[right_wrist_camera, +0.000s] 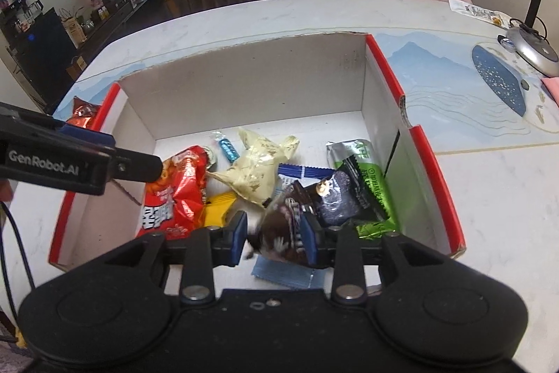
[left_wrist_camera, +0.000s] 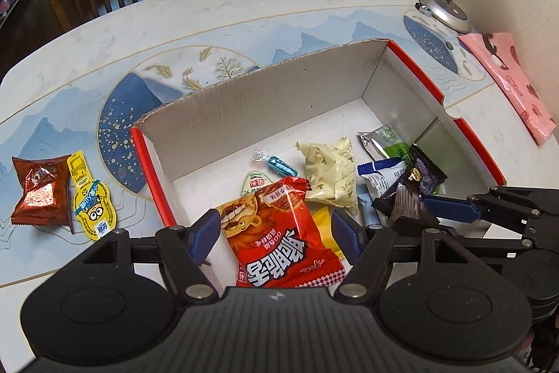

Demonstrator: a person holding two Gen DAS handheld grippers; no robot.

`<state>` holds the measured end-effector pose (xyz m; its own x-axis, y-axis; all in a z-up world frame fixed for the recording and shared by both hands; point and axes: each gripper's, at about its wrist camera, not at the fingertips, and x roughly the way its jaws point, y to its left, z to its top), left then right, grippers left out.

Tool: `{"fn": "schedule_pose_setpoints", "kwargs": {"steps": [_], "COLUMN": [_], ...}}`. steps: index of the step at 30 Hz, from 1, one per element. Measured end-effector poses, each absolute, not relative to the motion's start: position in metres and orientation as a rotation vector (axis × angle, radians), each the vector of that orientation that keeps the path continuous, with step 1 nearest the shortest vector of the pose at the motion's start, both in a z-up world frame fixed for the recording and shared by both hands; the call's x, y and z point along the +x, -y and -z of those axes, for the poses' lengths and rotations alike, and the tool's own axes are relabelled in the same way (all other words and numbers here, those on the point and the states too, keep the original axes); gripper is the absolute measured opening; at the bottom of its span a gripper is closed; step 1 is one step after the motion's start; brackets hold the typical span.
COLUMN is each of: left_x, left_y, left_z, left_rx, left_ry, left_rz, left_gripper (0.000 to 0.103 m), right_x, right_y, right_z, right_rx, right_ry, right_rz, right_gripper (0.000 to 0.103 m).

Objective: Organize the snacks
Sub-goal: 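Carry the chip bag and chocolate packet into the red box and release them, then withdraw both tools from the box toward the copper bag and yellow stick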

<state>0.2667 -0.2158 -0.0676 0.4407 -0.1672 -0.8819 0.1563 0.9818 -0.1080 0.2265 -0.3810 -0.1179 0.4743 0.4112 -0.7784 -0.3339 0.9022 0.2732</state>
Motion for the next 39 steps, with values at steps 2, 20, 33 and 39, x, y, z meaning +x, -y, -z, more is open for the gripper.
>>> {"fn": "schedule_pose_setpoints", "kwargs": {"steps": [2, 20, 33, 39], "left_x": [0.263, 0.225, 0.209, 0.204], "left_y": [0.214, 0.185, 0.118, 0.086], "left_z": [0.066, 0.021, 0.003, 0.002], "left_rx": [-0.012, -0.009, -0.047, -0.058], "left_ry": [-1.087, -0.941, -0.865, -0.853], "left_rz": [0.205, 0.249, 0.170, 0.146], "left_gripper": [0.070, 0.070, 0.072, 0.073], "right_x": [0.223, 0.191, 0.185, 0.183], "right_y": [0.381, 0.365, 0.310, 0.279], "right_z": [0.114, 0.055, 0.025, 0.019], "right_rx": [0.092, 0.168, 0.141, 0.128], "right_ry": [-0.967, -0.845, -0.772, -0.749], "right_rz": [-0.460, -0.461, -0.515, -0.541], "right_gripper": [0.039, 0.061, 0.087, 0.095]}}
